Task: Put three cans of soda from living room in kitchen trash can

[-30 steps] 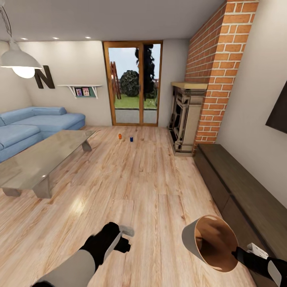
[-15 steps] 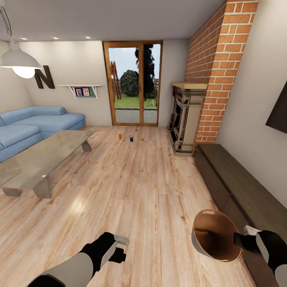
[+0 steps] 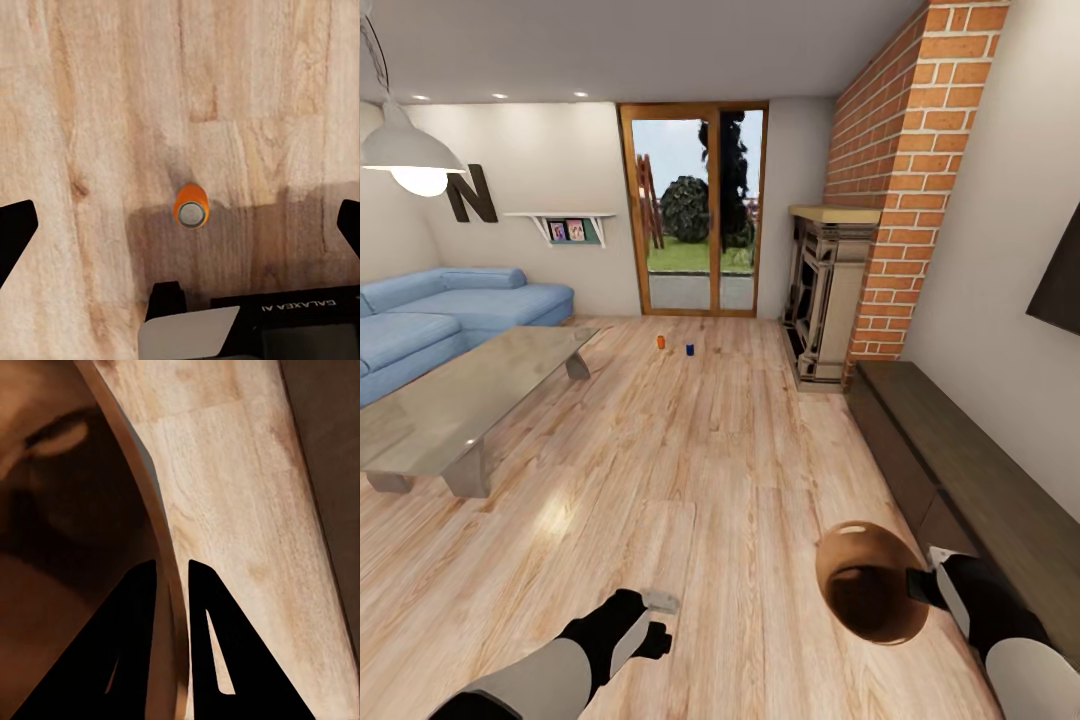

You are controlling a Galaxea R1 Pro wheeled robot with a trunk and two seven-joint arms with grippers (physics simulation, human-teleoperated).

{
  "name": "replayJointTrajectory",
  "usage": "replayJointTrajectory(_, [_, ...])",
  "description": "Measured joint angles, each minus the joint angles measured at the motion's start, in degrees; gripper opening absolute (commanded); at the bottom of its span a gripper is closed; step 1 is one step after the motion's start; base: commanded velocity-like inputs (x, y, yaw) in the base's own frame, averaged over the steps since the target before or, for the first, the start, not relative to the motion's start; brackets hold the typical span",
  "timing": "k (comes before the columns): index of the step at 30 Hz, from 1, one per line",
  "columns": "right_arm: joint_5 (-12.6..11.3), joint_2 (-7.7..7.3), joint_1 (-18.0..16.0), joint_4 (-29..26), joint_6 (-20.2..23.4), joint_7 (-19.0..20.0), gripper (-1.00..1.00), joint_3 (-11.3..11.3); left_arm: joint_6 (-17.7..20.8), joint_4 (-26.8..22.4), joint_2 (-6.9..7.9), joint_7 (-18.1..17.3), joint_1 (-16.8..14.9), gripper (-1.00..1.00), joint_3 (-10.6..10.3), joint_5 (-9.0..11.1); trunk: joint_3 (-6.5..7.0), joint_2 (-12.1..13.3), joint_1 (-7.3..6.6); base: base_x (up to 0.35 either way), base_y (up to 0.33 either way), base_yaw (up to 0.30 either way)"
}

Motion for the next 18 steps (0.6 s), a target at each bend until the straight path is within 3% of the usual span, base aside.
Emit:
replayJointTrajectory(6, [-0.30,0.53,0.13,0.19,-3.40,0.42,-1.00,0.89,-4.13,0.45,0.05,0.88,0.36,1.00,-0.09,4.48,0.00,0.00,0.00,0.000,0.000,-0.011])
replayJointTrajectory(15, [-0.01,0.55,0.52,0.28,-4.25,0.57,-1.00,0.88,-10.52,3.70,0.09,1.30,0.47,1.00,-0.09,5.47,0.00,0.00,0.00,0.000,0.000,-0.001])
replayJointTrajectory(18, [-0.07,0.55,0.55,0.51,-5.27,0.58,-1.00,0.81,-11.04,3.89,0.09,1.36,0.55,1.00,-0.11,5.50,0.00,0.00,0.00,0.000,0.000,0.000])
